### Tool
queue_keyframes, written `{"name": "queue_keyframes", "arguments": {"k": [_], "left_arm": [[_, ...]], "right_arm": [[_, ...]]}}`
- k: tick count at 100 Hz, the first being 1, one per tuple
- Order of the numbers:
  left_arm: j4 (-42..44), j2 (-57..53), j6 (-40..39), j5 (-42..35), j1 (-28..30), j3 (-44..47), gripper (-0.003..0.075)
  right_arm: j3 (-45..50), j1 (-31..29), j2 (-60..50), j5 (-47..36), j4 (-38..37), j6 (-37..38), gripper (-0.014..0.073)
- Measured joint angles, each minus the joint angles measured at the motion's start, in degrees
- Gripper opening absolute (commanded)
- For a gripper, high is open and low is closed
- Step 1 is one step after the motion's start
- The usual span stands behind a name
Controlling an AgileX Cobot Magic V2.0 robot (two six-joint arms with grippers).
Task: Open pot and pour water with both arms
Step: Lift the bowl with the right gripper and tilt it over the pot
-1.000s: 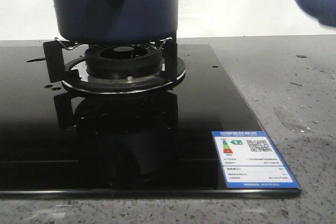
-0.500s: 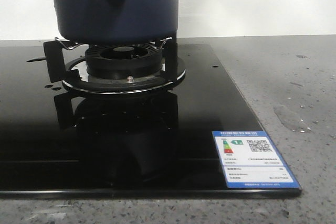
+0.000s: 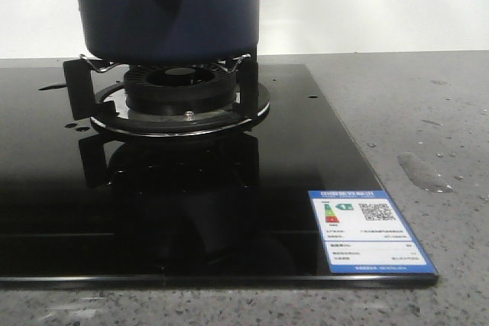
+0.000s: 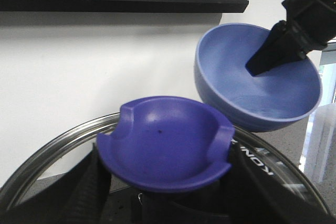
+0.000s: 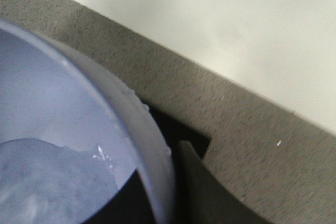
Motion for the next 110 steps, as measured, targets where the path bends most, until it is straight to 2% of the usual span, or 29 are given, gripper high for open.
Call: {"name": "queue_keyframes", "arguments": {"k": [26,110], "left_arm": [[0.0,0.0,0.0,0.0,0.0,0.0,0.0367],[0.0,0.0,0.0,0.0,0.0,0.0,0.0367]], "right_arm": [[-0.12,5.84,1.94,-2.69,-16.84,4.08,-0.004],[-0.12,16.74,7.62,-4.78,-53.16,11.6,-0.0041]]}}
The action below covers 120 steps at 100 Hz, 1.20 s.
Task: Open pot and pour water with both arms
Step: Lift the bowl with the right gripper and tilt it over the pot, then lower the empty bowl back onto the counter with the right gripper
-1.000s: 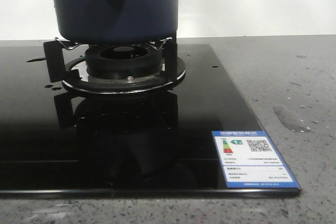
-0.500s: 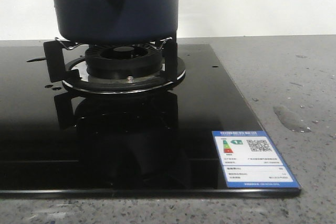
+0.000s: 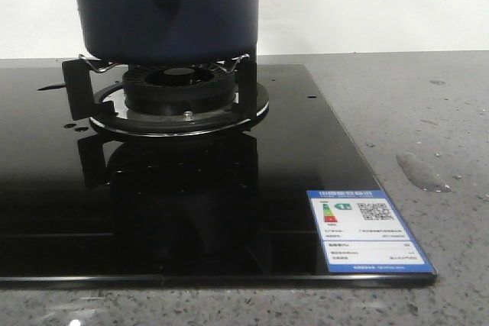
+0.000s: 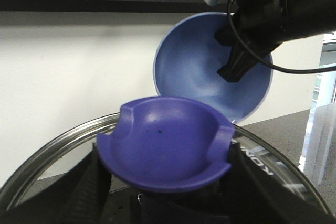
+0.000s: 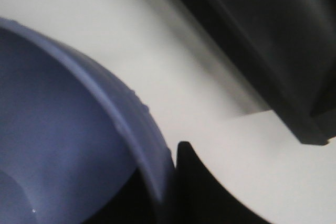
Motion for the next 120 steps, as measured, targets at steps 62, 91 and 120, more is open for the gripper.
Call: {"name": "queue_keyframes", "arguments": {"k": [62,91,120], "left_arm": [[-0.05,0.0,0.0,0.0,-1.77,0.0,0.0367],[-0.05,0.0,0.0,-0.22,-2.23,0.0,0.0367],[-0.05,1.98,0.0,-0.34,-4.47,-0.26,0.0367]], "right_arm": [[0.0,4.97,0.0,-2.67,-19.66,1.37,-0.0042],[-0.58,4.15,0.0,3.6,-3.43,5.78,-0.0042],[-2.53,-5.65,-1.89,10.27,22.68,6.32,-0.0042]]}}
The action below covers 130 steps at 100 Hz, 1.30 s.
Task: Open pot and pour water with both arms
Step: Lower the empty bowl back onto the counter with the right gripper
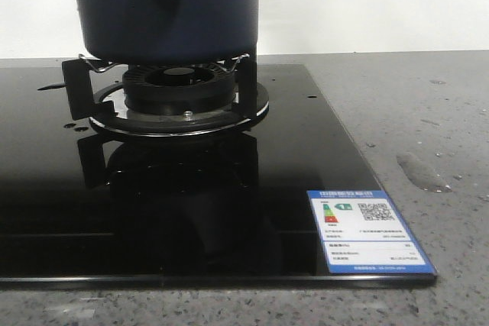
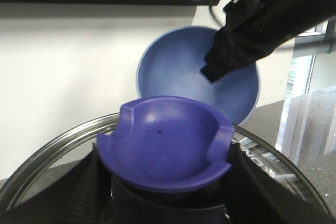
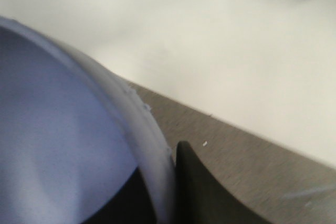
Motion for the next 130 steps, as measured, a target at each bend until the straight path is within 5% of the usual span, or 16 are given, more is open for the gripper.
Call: {"name": "queue_keyframes", "arguments": {"k": [32,48,88,107,130], "left_arm": [[0.0,9.45,3.23,2.56,-4.0,-7.39,0.0367],[0.0,16.67,3.9,4.89,-4.97,-12.53,0.0367],[0.1,31.92,6.34,9.46,-5.11,-18.7,0.0367],[0.32,35.47,7.15,10.66,-5.11,-18.94,0.0367],[0.39,35.74,7.51,11.99,-5.11,-19.45,0.0367]], "right_arm": [[-0.39,-18.9,-9.9,1.11,27.57,-5.66,-0.0042],[9.21,-28.79,-17.51,1.0,38.09,-8.25,-0.0042],[55.08,-49.77,-39.76,-5.53,48.14,-16.56,-0.0042],[70.15,-51.58,-41.15,-12.98,50.52,-17.37,-0.0042],[76.22,-51.58,-40.93,-17.14,51.14,-17.67,-0.0033]]}}
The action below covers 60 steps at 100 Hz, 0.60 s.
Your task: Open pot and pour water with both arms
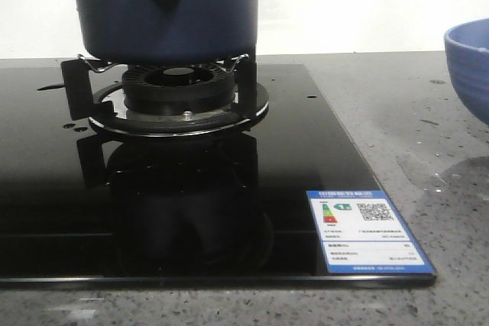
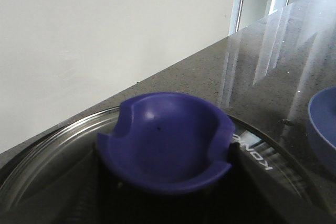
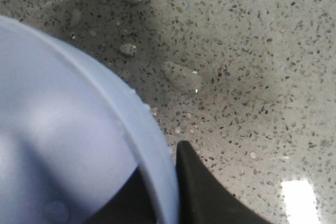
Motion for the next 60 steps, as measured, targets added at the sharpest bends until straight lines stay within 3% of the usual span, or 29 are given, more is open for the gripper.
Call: {"name": "queue_keyframes", "arguments": {"k": [11,23,35,60], "left_arm": [[0.05,0.0,0.0,0.15,0.0,0.0,0.0367],[0.14,0.0,0.21,-1.15,0.0,0.0,0.0367],[0.14,0.0,0.33,-1.94,0.13,0.0,0.0367],[0.03,0.46,0.38,-1.94,1.96,0.0,0.0367]], "right_arm": [[0.09,0.0,0.0,-0.6,0.12,0.0,0.007],[0.13,0.0,0.0,-0.71,0.33,0.0,0.029],[0.13,0.0,0.0,-0.79,0.47,0.0,0.044],[-6.19,0.0,-3.81,-0.79,0.61,0.0,0.0461]]}}
